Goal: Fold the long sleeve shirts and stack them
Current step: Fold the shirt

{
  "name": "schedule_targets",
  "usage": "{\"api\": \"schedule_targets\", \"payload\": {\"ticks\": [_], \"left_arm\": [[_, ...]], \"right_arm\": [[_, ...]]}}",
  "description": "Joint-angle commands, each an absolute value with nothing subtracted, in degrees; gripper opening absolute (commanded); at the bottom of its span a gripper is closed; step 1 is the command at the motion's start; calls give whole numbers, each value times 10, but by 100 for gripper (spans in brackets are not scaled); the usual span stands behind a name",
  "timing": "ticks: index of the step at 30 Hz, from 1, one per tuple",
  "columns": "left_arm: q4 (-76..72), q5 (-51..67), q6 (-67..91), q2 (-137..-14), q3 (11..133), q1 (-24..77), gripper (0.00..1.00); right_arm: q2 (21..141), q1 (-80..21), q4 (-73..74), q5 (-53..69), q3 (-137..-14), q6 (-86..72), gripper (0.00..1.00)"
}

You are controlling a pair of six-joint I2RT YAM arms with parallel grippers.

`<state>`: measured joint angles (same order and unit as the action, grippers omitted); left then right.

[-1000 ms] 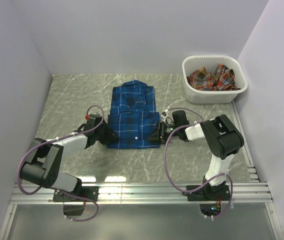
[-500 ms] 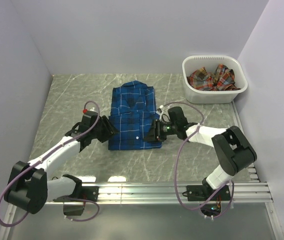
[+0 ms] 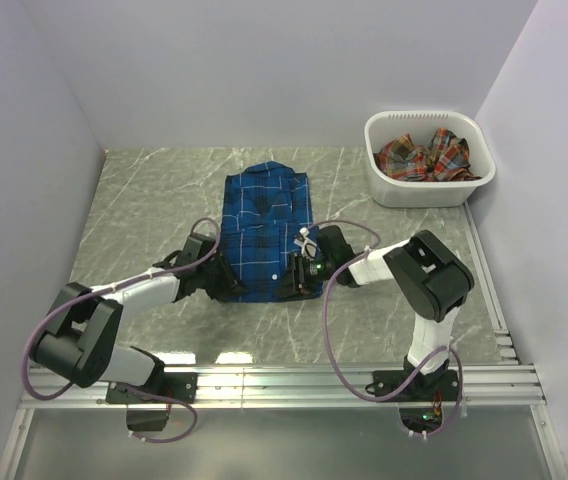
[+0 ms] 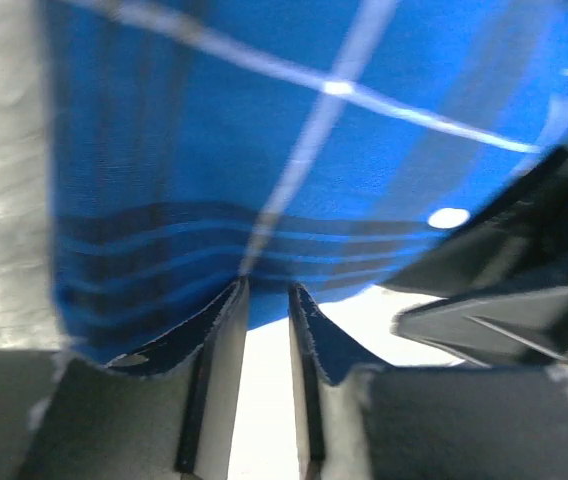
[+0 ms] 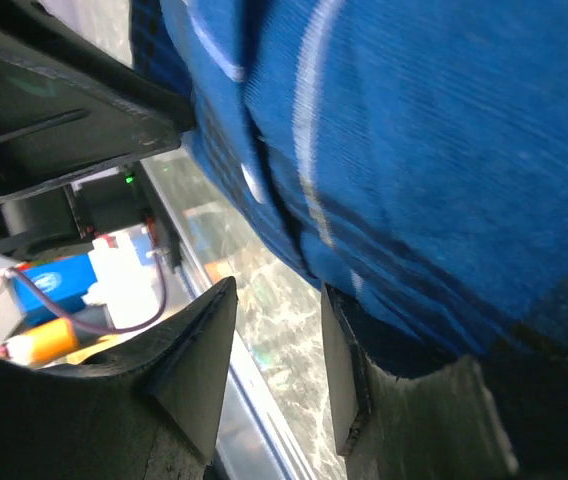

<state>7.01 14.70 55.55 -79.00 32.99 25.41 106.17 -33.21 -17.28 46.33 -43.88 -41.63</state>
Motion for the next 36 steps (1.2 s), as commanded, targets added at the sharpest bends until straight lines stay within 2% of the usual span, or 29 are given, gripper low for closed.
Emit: {"api": "schedule_targets", "payload": {"ticks": [1, 6, 10, 14, 15, 18, 20, 23, 25, 30, 36], "left_arm": [[48, 144, 571, -806, 302, 245, 29], [54, 145, 576, -793, 271, 200, 23], [80, 137, 572, -753, 272, 189, 25], [139, 106, 551, -694, 310, 192, 39], [168, 84, 533, -670, 337, 192, 48], [209, 31, 485, -651, 393, 192, 63], [231, 7, 461, -659, 452, 192, 69], [225, -20, 420, -720, 533, 192, 77], [215, -31, 418, -760, 589, 192, 78], [184, -23, 402, -928, 728, 192, 73], [182, -14, 362, -1114, 908, 192, 70]], "right_arm": [[1079, -316, -214, 471, -419, -423, 47], [1069, -279, -223, 481, -398, -415, 47], [1028, -260, -156, 465, -390, -375, 47], [962, -258, -77, 391, -395, -336, 47], [950, -258, -63, 375, -395, -326, 47], [911, -258, -8, 311, -396, -316, 47], [876, -258, 6, 296, -389, -317, 47], [828, -267, 23, 258, -388, -324, 48], [804, -275, 48, 221, -395, -325, 49], [786, -329, 48, 180, -404, -351, 49], [825, -381, 22, 156, -421, -380, 49]]}}
